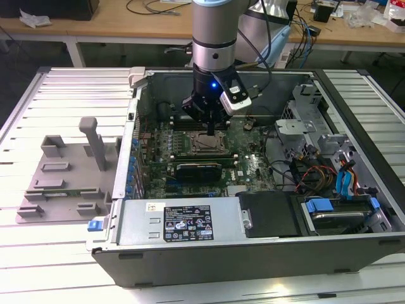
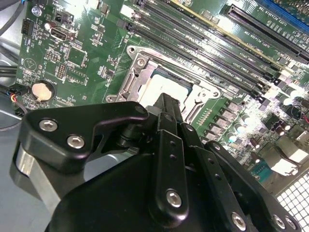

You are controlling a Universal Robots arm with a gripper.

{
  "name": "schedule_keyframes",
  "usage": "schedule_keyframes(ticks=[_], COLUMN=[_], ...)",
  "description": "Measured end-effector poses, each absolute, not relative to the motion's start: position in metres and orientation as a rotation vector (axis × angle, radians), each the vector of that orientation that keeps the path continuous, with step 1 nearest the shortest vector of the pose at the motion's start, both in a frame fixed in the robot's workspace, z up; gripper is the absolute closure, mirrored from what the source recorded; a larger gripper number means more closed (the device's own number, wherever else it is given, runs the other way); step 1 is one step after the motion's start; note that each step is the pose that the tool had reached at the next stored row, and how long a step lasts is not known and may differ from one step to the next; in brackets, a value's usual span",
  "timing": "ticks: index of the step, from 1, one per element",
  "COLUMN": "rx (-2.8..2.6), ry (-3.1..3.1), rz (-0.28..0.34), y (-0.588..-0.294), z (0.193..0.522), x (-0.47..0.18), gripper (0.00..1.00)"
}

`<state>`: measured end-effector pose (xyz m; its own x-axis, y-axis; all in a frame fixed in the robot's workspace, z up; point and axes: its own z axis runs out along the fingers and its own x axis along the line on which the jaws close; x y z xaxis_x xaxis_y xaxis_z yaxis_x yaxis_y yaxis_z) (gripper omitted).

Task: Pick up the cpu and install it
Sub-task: 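Install the second cpu locking lever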

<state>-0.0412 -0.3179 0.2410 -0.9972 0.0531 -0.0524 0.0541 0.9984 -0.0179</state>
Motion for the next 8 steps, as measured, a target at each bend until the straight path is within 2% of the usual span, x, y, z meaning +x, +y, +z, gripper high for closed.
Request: schedule_keyframes(ticks=[8], rx=[0.083], ry=[3.088], rz=[-0.030], y=[-0.329], z=[0.241], x=[-0.041], gripper=[0.89])
